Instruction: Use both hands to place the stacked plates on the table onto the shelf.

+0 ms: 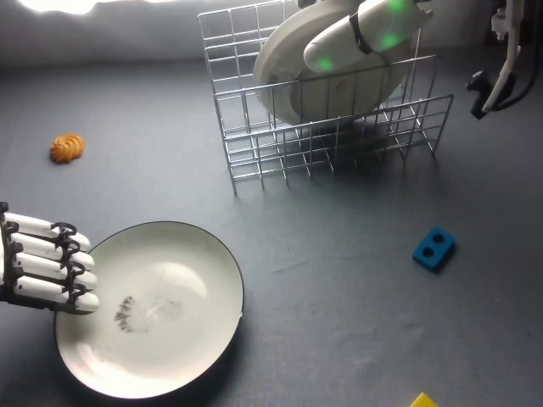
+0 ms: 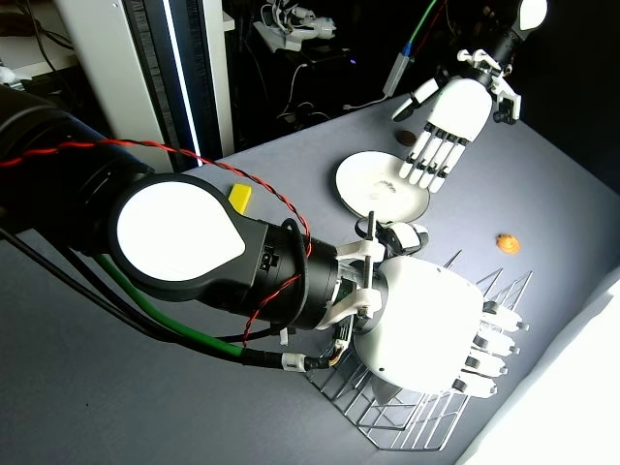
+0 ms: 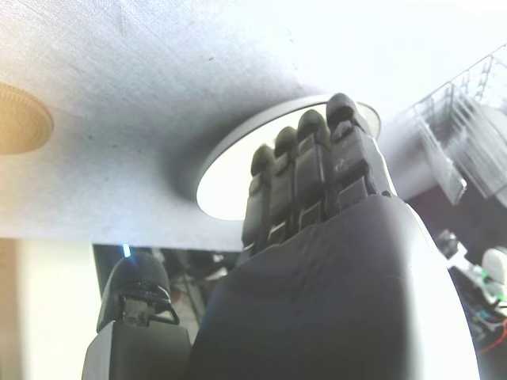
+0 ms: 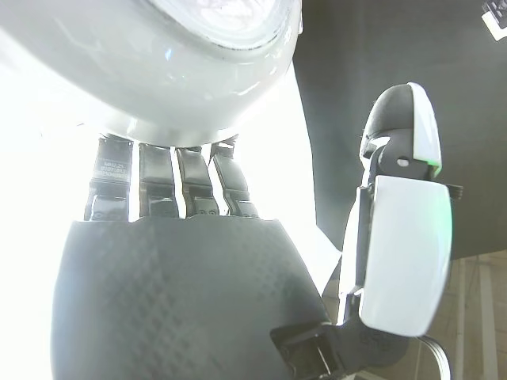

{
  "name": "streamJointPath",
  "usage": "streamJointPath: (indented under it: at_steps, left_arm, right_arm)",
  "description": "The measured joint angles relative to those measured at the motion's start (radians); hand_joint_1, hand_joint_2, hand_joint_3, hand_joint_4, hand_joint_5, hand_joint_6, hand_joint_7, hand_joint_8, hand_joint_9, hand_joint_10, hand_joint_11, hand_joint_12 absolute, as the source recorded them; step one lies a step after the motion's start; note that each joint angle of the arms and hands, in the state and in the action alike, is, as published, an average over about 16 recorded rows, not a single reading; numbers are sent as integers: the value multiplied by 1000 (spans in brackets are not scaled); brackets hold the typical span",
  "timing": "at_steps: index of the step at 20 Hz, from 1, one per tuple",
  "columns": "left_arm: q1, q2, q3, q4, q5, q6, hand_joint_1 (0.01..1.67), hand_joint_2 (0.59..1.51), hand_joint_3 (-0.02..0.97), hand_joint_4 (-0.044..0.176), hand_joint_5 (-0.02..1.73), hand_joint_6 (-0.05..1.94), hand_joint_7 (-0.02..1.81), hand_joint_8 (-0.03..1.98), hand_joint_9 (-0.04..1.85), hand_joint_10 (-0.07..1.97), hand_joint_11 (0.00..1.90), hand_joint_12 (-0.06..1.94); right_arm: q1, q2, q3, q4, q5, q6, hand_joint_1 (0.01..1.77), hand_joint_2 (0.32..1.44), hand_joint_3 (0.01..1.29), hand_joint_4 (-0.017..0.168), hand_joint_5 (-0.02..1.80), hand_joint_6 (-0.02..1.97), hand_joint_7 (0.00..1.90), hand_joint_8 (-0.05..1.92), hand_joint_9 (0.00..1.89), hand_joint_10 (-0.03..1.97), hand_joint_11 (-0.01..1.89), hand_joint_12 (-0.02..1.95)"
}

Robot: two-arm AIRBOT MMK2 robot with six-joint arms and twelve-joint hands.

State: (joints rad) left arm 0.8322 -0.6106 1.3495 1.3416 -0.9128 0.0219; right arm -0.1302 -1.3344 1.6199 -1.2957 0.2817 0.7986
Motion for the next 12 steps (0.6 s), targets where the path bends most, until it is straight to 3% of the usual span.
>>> streamJointPath:
  at_steps: [7, 12]
  left_arm:
    - [20, 2, -12, -24, 14, 0, 19, 1144, 16, 2, 174, 9, 170, 5, 138, -11, 19, 300]
    - [44, 5, -34, -54, 44, 0, 21, 1147, 16, 2, 182, 9, 177, 5, 129, -18, 19, 334]
  right_arm:
    - [38, 16, -15, 0, 0, -63, 667, 900, 16, -2, 19, 1074, 22, 1368, 38, 1430, 21, 1686]
    - [76, 32, -29, 1, -1, -115, 691, 898, 16, -2, 19, 1019, 20, 1327, 44, 1378, 21, 1640]
